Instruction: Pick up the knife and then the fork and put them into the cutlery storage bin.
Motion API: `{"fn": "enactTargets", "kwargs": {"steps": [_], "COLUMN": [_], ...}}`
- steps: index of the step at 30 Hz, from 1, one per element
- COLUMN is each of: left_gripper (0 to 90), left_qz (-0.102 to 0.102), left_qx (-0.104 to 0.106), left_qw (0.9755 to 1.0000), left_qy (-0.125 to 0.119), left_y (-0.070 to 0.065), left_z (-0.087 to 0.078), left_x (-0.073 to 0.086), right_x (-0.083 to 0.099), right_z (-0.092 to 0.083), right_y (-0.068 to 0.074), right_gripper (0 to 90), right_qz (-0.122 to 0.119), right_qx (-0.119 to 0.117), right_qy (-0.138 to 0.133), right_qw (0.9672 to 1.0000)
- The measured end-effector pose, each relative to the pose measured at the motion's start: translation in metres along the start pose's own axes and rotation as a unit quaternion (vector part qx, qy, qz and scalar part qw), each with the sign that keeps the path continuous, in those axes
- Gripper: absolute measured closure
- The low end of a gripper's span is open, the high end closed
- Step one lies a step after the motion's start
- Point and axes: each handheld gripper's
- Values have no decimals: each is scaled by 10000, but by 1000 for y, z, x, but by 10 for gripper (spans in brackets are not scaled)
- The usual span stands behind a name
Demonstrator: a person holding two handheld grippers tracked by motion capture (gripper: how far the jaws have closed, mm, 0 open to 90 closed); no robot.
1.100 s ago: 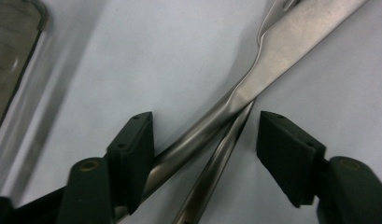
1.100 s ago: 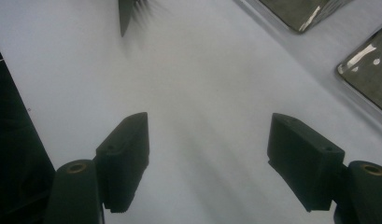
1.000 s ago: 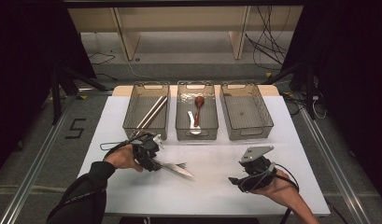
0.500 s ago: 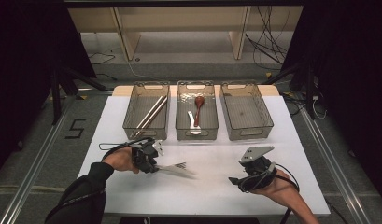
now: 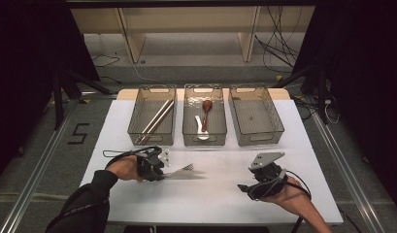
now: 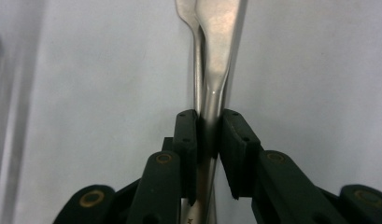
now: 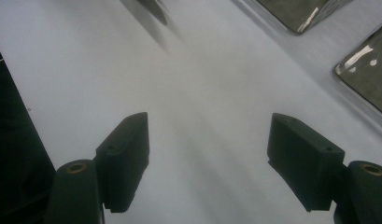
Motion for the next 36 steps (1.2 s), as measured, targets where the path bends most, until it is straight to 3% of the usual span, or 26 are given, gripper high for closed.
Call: {"fn": "enactTargets", "kwargs": {"steps": [8,15,20,23,29,32,36], "left_gripper": [788,793,794,794,794,794,794], "left_qz": [-25,-189,-507,-584,-764,-861,-841], "left_qx": [18,-16,-73,-71,43,213,380], "left_qw": [9999,9996,9978,9974,9961,9949,9946], "left_qy": [-99,-231,-414,-428,-443,-474,-467], "left_y": [0,-1,0,1,-3,-6,-14], "left_z": [-1,-7,-9,-11,-13,-15,-16], "left_x": [0,-6,-8,-9,-16,-22,-31], "right_x": [0,0,-1,-1,-3,-6,-11], "right_z": [0,0,0,0,-2,-2,-2], "right_y": [0,0,0,0,3,7,14], "right_gripper": [305,304,305,305,305,304,305], "right_qz": [-9,-17,-7,-28,-62,-163,-326], "right_qx": [-7,-17,-23,-10,-12,-80,-168], "right_qy": [-7,-13,-10,-30,-111,-216,-351], "right_qw": [10000,10000,10000,10000,9999,9996,9987]}}
Point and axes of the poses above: each handheld gripper's, and its own axes: z roughly forward along the jaws, x roughly out of its underside, y roughly to its left, and after that the axes turned 11 degrees about -y, right-handed
